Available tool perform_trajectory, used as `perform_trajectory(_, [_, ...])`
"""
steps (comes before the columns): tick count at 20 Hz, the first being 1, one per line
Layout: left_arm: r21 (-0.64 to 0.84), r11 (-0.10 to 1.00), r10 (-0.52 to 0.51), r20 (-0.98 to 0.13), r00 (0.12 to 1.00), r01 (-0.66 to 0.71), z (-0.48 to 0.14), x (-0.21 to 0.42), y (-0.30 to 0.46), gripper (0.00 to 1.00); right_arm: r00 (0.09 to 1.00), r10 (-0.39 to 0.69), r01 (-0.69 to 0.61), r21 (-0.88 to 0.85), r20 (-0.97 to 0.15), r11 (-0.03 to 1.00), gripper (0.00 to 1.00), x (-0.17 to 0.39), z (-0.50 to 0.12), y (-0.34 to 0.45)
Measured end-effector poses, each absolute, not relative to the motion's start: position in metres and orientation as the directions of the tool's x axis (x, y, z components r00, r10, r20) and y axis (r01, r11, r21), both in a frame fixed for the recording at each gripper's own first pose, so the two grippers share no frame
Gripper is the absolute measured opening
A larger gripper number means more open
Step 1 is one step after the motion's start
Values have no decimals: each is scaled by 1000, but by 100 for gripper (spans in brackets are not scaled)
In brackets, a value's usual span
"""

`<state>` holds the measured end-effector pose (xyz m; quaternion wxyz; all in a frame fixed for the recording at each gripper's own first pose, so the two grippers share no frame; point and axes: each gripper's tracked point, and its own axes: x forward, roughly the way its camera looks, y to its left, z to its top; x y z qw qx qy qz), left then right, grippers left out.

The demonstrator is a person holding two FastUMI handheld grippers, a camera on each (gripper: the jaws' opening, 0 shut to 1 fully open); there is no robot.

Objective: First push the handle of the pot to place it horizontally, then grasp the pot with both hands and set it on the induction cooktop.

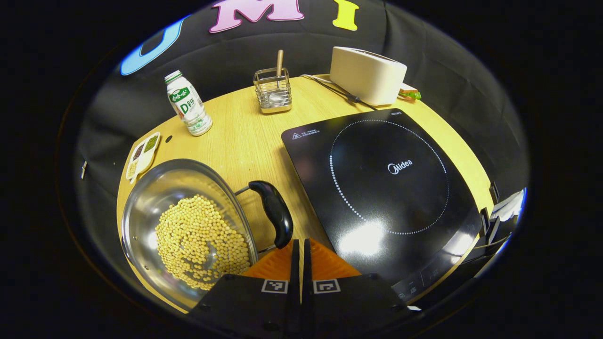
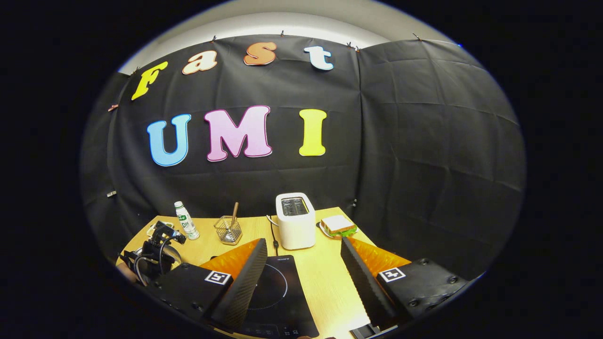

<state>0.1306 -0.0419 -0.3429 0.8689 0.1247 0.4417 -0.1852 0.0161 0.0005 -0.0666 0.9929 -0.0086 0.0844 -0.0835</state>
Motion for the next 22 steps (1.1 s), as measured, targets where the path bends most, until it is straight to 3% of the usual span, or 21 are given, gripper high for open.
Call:
perform_trajectory(5, [61,900,-219,-793,569,431,-338,129,-41,5,973,-163,160,-31,-167,987,98,10,-65,3])
perform_trajectory(12, [-37,914,-306,-718,625,404,-307,106,-51,5,973,-140,133,-51,-183,990,98,3,-70,17])
perform_trajectory(19, [-77,939,-313,-593,742,335,-263,77,-12,6,972,-103,86,-88,-210,992,98,-2,-76,35])
perform_trajectory(22, [-104,954,-293,-535,792,282,-245,68,19,11,967,-69,45,-102,-247,994,98,-3,-88,55])
